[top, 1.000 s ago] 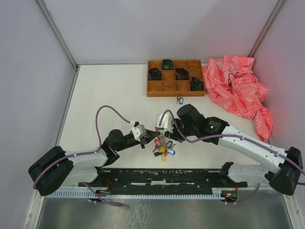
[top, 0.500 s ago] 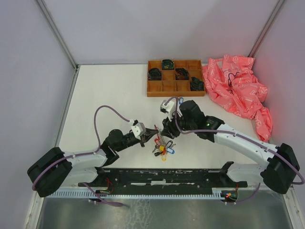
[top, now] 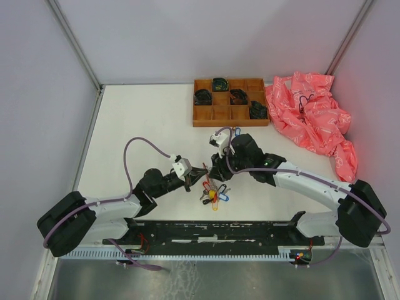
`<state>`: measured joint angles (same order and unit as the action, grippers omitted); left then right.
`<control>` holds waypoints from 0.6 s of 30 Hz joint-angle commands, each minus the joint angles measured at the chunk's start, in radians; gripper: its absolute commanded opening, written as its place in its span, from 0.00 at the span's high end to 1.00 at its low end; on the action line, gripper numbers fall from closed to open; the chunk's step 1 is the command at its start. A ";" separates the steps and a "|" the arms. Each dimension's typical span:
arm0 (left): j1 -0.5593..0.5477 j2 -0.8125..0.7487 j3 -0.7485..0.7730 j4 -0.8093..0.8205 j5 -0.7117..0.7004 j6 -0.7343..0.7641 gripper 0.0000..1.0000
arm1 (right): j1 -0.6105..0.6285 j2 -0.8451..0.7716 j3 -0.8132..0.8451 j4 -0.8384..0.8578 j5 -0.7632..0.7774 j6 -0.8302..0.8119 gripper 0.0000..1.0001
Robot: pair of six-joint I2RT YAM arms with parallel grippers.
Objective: Put the keys on the keyring
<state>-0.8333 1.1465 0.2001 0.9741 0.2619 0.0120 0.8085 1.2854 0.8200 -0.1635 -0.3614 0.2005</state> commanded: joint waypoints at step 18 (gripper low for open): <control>-0.001 -0.091 -0.047 0.037 -0.050 0.028 0.69 | -0.032 -0.009 0.053 0.009 -0.033 0.039 0.97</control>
<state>-0.8330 1.0744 0.1680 0.9737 0.1864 -0.0051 0.7822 1.2922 0.8158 -0.1757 -0.3813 0.2203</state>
